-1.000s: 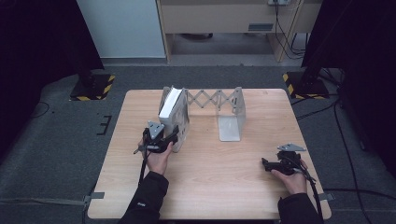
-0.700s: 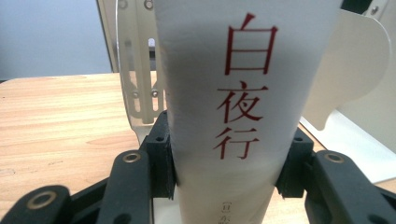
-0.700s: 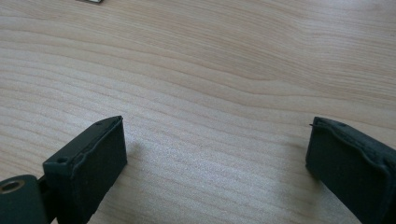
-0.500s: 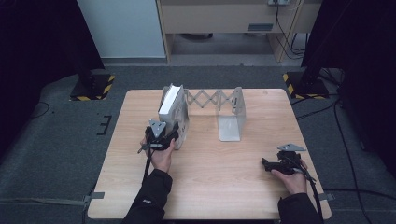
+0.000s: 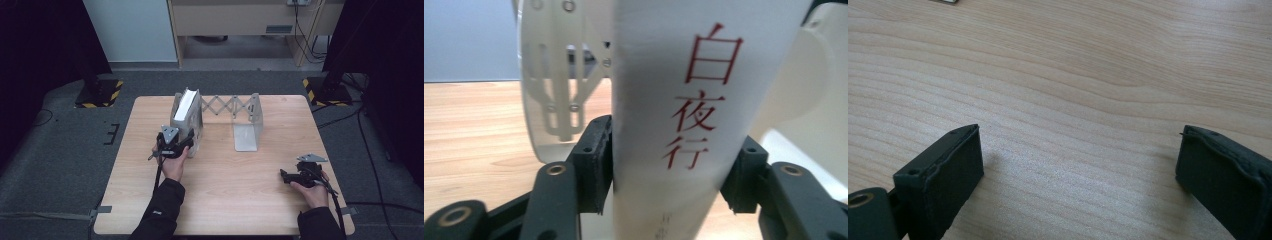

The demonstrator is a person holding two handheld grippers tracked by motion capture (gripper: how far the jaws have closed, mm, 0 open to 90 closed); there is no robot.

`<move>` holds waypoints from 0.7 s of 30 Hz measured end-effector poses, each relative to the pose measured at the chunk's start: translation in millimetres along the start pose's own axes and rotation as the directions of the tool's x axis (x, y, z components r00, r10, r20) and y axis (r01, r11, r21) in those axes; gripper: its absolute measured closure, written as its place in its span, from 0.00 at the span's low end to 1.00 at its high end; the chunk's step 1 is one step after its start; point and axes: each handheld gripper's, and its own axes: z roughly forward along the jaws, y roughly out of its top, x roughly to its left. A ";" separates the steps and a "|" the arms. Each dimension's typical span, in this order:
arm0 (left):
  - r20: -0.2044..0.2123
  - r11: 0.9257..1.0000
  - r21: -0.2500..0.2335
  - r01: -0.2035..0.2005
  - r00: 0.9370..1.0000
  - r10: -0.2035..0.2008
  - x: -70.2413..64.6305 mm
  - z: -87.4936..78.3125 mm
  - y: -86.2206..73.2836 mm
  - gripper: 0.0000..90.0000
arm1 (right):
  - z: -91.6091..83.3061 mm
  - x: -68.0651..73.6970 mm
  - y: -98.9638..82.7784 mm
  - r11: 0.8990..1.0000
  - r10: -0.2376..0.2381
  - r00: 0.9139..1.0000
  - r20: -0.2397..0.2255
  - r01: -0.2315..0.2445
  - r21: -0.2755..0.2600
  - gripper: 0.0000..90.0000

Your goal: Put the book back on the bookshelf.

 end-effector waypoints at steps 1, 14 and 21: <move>0.016 1.000 0.003 0.000 1.000 0.000 -0.1 -2.3 -0.4 0.50 | 0.0 0.0 0.0 1.000 0.000 1.000 0.000 0.000 0.000 0.06; 0.067 1.000 0.026 0.002 0.998 -0.004 0.2 -15.5 -3.3 0.52 | 0.2 0.0 -0.1 1.000 -0.005 1.000 0.002 0.005 -0.003 0.06; 0.057 0.999 0.034 -0.012 0.998 0.010 -4.6 -10.7 -0.2 0.52 | 0.1 0.1 0.0 1.000 -0.001 1.000 0.002 0.001 -0.002 0.06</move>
